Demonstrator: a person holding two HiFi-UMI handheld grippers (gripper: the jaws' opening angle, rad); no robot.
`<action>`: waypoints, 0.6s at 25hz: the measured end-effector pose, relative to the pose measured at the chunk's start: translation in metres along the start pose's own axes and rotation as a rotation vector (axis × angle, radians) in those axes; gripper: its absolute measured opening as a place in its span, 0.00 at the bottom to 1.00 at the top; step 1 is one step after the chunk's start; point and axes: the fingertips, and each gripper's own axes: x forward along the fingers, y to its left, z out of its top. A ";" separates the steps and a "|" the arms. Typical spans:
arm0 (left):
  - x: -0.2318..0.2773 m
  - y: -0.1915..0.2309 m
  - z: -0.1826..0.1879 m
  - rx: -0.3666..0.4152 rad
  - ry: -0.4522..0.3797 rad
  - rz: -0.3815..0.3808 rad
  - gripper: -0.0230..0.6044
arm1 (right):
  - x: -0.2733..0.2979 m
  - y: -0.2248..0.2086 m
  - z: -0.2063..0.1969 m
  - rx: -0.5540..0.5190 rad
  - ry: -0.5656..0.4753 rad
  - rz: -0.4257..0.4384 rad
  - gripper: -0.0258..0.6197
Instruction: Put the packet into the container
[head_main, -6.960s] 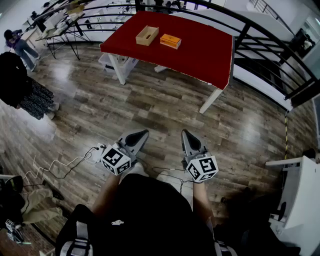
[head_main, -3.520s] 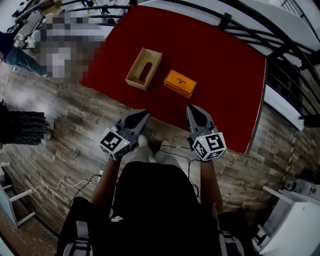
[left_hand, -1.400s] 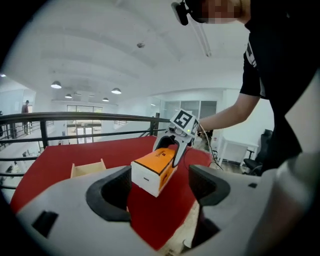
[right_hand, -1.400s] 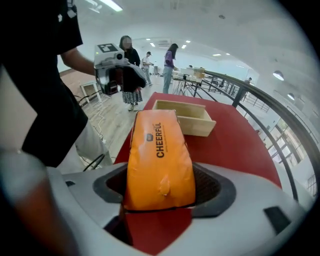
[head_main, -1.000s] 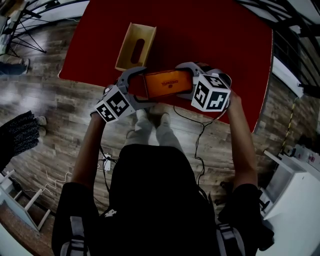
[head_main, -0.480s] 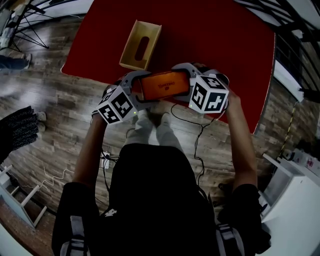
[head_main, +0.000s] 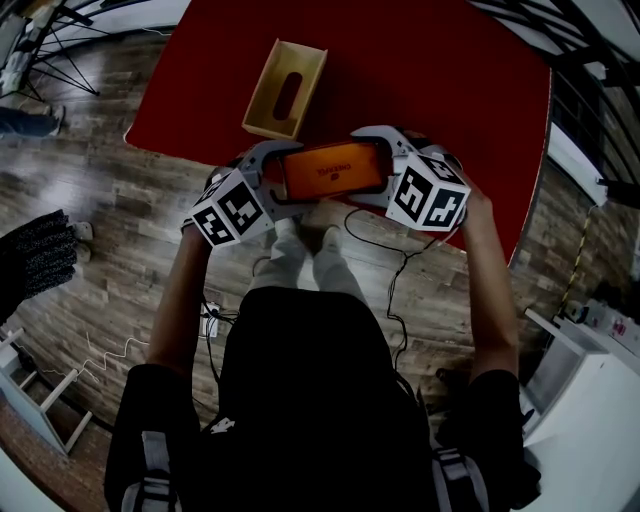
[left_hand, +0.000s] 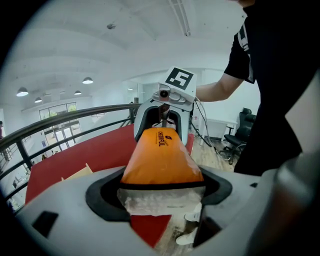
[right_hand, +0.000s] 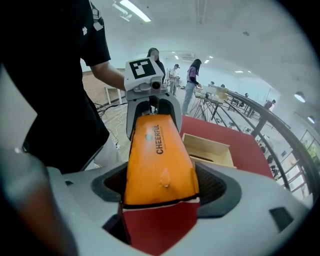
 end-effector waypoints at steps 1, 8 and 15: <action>-0.002 0.001 0.002 -0.001 -0.009 0.000 0.65 | -0.003 -0.001 0.002 0.005 -0.008 -0.009 0.63; -0.013 0.003 0.017 -0.013 -0.104 -0.006 0.65 | -0.027 -0.007 0.022 0.009 -0.120 -0.048 0.63; -0.030 0.023 0.002 0.012 -0.026 0.048 0.65 | -0.053 -0.030 0.019 0.103 -0.190 -0.102 0.63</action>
